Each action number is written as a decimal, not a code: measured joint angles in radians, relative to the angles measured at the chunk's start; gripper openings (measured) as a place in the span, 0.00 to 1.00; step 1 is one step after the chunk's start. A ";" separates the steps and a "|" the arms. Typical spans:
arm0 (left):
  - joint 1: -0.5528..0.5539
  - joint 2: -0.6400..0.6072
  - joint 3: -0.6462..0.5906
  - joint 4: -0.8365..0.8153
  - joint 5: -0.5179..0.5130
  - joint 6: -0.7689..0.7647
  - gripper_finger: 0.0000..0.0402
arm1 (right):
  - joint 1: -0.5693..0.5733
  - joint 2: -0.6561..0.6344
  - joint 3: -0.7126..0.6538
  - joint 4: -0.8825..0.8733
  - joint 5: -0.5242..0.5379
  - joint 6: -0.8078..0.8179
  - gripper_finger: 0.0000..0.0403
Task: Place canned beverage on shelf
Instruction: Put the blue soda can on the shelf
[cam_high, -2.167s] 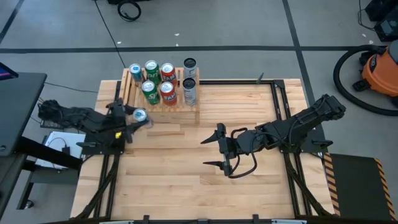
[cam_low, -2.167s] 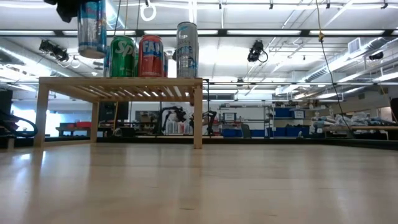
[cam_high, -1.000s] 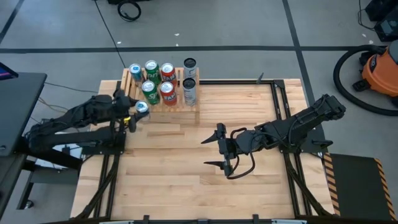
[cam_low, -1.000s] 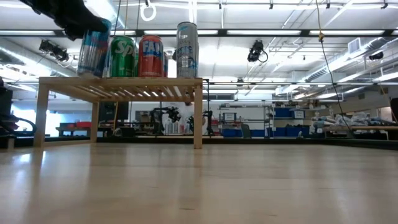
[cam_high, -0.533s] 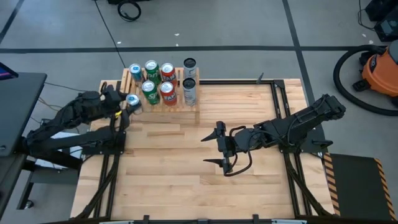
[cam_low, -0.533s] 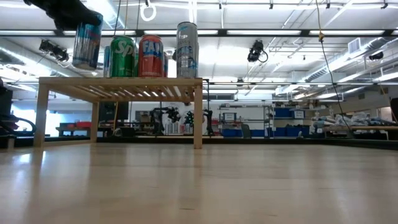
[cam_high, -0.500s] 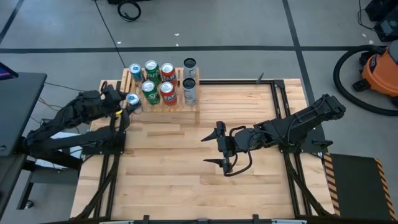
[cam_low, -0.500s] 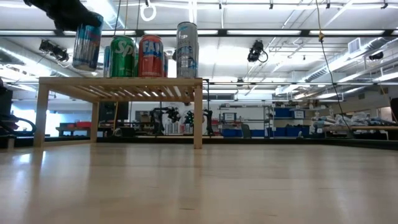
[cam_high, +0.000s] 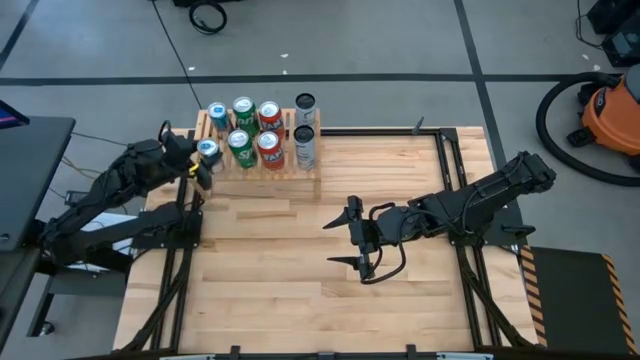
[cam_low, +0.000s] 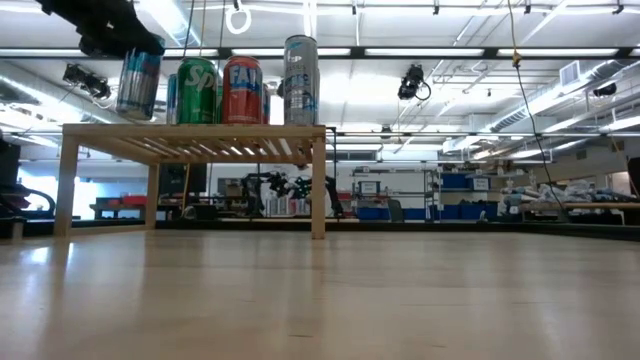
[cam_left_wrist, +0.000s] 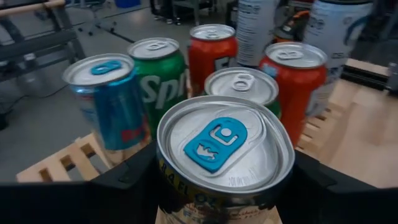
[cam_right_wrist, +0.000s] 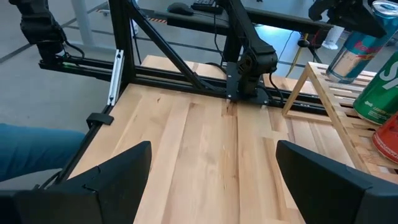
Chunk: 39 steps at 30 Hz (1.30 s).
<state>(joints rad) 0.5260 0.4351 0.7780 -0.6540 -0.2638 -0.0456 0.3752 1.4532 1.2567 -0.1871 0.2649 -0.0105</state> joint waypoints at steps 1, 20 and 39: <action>0.012 0.002 0.000 0.001 0.001 0.000 0.60 | 0.000 0.000 0.000 0.000 0.000 0.000 0.88; 0.119 0.098 0.000 0.018 0.004 -0.127 0.60 | 0.000 0.000 0.000 0.002 -0.008 0.015 0.88; 0.119 0.100 0.000 0.021 0.018 -0.102 0.60 | 0.000 0.000 0.000 0.001 -0.008 0.015 0.88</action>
<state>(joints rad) 0.6453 0.5354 0.7780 -0.6335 -0.2462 -0.1475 0.3756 1.4532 1.2564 -0.1860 0.2569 0.0043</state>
